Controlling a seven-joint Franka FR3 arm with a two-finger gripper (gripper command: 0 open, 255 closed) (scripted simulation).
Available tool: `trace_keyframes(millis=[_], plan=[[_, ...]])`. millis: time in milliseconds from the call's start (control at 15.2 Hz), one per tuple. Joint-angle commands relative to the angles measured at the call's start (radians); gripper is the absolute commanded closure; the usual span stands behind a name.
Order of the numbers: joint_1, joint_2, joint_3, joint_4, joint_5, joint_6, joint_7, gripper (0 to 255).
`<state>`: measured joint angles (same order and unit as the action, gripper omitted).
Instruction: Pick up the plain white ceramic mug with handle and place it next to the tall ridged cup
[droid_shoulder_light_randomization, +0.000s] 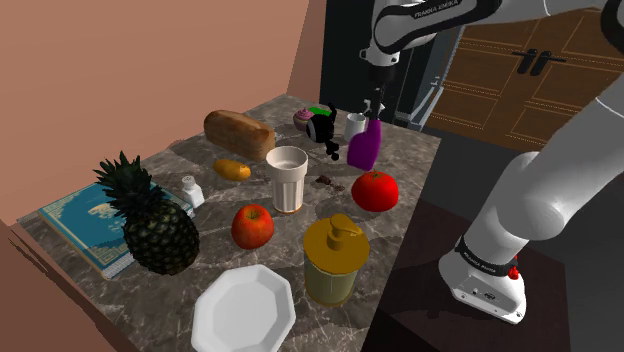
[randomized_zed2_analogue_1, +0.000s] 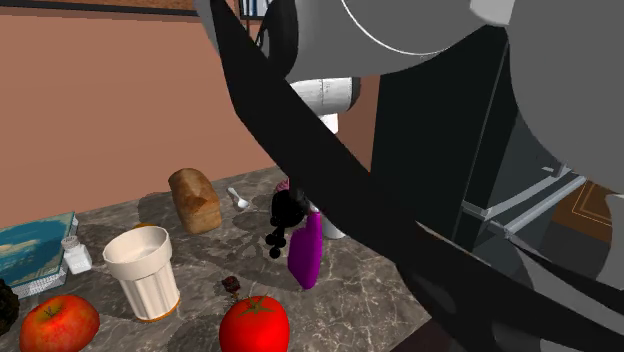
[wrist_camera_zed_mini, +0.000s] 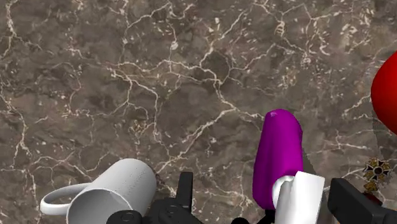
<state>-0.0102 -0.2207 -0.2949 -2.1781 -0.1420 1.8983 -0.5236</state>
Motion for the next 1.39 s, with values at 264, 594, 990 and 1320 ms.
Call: trace_keyframes(millis=[264, 594, 990, 1320], plan=[[-0.011, 0.252, -0.043, 0.167, 0.039, 0.060, -0.154, 0], [-0.043, 0.464, -0.050, 0.339, 0.084, 0.078, -0.272, 0], [-0.061, 0.539, -0.045, 0.360, 0.099, 0.127, -0.304, 0], [-0.066, 0.555, -0.045, 0.332, 0.103, 0.171, -0.307, 0]])
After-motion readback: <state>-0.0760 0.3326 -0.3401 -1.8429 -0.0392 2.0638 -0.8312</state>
